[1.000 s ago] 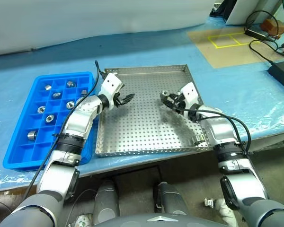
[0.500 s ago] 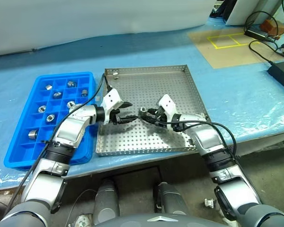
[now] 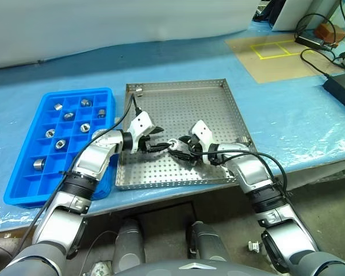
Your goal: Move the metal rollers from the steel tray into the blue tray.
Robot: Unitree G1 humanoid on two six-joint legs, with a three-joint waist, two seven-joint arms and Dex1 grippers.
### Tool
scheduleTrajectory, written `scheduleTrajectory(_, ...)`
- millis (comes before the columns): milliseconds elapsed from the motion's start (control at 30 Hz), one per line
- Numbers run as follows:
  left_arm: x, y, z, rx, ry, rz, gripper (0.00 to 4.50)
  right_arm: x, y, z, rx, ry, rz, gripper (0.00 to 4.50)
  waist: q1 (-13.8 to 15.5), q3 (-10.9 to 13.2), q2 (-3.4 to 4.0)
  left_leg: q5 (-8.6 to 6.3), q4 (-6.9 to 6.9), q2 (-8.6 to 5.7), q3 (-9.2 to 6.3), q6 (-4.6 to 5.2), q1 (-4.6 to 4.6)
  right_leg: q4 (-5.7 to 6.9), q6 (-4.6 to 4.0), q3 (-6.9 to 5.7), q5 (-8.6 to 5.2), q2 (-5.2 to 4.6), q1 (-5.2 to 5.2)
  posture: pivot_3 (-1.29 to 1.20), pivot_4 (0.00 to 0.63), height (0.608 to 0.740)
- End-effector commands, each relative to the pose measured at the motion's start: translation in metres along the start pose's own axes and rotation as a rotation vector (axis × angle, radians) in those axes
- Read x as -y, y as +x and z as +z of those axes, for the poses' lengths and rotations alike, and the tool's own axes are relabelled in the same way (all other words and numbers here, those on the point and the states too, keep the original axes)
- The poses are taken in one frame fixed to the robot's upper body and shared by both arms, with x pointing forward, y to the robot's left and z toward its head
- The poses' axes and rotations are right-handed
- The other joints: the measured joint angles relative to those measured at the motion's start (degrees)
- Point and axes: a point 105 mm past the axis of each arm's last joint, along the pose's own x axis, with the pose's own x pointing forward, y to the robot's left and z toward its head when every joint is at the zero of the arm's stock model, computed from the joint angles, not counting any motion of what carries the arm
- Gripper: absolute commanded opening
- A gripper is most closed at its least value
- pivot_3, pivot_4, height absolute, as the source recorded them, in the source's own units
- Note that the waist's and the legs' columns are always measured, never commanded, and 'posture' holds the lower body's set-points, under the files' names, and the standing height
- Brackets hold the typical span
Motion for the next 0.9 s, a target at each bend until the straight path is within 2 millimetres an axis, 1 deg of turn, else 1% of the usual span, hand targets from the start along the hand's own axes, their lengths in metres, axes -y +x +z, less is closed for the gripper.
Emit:
scheduleTrajectory(33,-0.005,0.000,0.012,0.024,0.044,0.009,3.30,-0.001,-0.005,0.018,0.046,-0.048,0.003,3.53,0.00,0.00,0.00,0.00,0.00,0.00,0.00,0.00,0.00,0.00,0.00,0.00,0.00,0.00,0.00,-0.23,0.150,0.740)
scheduleTrajectory(100,-0.004,0.000,0.011,0.022,0.043,0.008,3.30,0.001,-0.010,0.018,0.042,-0.063,0.000,3.53,0.01,0.00,0.00,0.00,0.00,-0.01,0.00,0.00,0.00,0.00,0.00,0.01,0.00,0.00,0.01,-0.23,0.150,0.740)
scheduleTrajectory(133,-0.005,0.000,0.010,0.018,0.037,0.007,3.30,0.001,-0.016,0.019,0.040,-0.078,0.007,3.53,0.06,0.00,0.00,0.00,0.00,-0.01,0.00,0.00,0.00,0.00,0.00,0.01,0.00,0.00,0.01,-0.23,0.150,0.740)
scheduleTrajectory(267,-0.003,-0.004,0.005,0.008,0.021,-0.020,3.30,-0.009,-0.058,0.022,0.006,-0.075,0.126,3.53,0.70,0.00,0.00,-0.01,0.00,-0.05,0.00,0.03,0.00,-0.05,0.01,0.01,0.01,-0.02,0.07,-0.23,0.150,0.740)
scheduleTrajectory(333,-0.003,-0.004,0.002,0.000,0.023,-0.023,3.30,-0.014,-0.071,0.020,-0.022,-0.071,0.162,3.53,0.84,0.00,0.00,-0.03,0.00,-0.06,0.00,0.06,0.05,-0.05,0.02,0.03,0.01,-0.02,0.10,-0.25,0.150,0.740)
scheduleTrajectory(400,-0.003,-0.002,0.002,-0.001,0.022,-0.027,3.30,-0.014,-0.080,0.018,-0.046,-0.068,0.168,3.53,0.90,0.00,0.00,-0.04,-0.01,-0.03,0.00,0.07,0.14,-0.05,0.01,0.03,0.01,0.00,0.17,-0.26,0.150,0.740)
scheduleTrajectory(433,-0.003,-0.001,0.002,0.000,0.022,-0.030,3.30,-0.014,-0.083,0.016,-0.056,-0.068,0.165,3.53,0.85,0.00,0.00,-0.04,-0.02,0.01,0.00,0.07,0.19,-0.04,0.01,0.04,0.00,0.01,0.20,-0.27,0.150,0.740)
scheduleTrajectory(533,0.001,0.007,0.006,0.015,0.025,-0.055,3.30,-0.001,-0.086,0.018,-0.044,-0.079,0.084,3.53,0.70,-0.01,0.01,-0.04,-0.01,0.02,0.03,0.07,0.28,-0.03,0.00,0.09,0.00,0.03,0.24,-0.28,0.150,0.740)
scheduleTrajectory(600,0.005,0.027,0.014,0.029,0.027,-0.059,3.30,0.007,-0.083,0.024,-0.008,-0.074,0.029,3.53,0.51,-0.01,0.01,-0.03,0.01,0.00,0.07,0.07,0.30,-0.01,0.00,0.15,0.00,0.02,0.24,-0.30,0.150,0.740)
scheduleTrajectory(633,0.006,0.033,0.015,0.029,0.023,-0.061,3.30,0.009,-0.081,0.024,-0.003,-0.077,0.008,3.53,0.62,-0.01,0.01,-0.03,0.04,-0.02,0.08,0.08,0.31,0.02,0.00,0.18,0.00,0.00,0.25,-0.30,0.150,0.740)
scheduleTrajectory(667,0.009,0.036,0.014,0.023,0.031,-0.080,3.30,0.009,-0.080,0.021,-0.006,-0.075,0.000,3.53,0.67,-0.01,0.01,0.00,0.04,-0.06,0.09,0.13,0.32,0.02,0.00,0.17,0.00,-0.03,0.28,-0.31,0.150,0.740)
scheduleTrajectory(733,0.013,0.036,0.012,0.019,0.034,-0.111,3.30,0.006,-0.080,0.015,-0.024,-0.080,0.002,3.53,0.48,-0.01,0.01,0.02,0.04,-0.10,0.12,0.17,0.32,0.00,0.00,0.22,0.00,-0.07,0.28,-0.31,0.150,0.740)
scheduleTrajectory(833,0.016,0.033,0.007,0.004,0.028,-0.139,3.82,0.004,-0.082,0.007,-0.050,-0.091,0.002,3.56,0.07,-0.01,0.01,0.03,-0.02,-0.09,0.13,0.17,0.31,-0.07,0.00,0.25,0.00,-0.03,0.27,-0.32,0.150,0.740)
scheduleTrajectory(900,0.015,0.033,0.000,-0.030,0.046,-0.123,4.49,0.007,-0.084,0.006,-0.053,-0.087,-0.020,3.56,-0.28,-0.01,0.01,0.02,-0.05,-0.07,0.14,0.18,0.31,-0.08,0.00,0.25,0.00,0.00,0.24,-0.33,0.150,0.740)
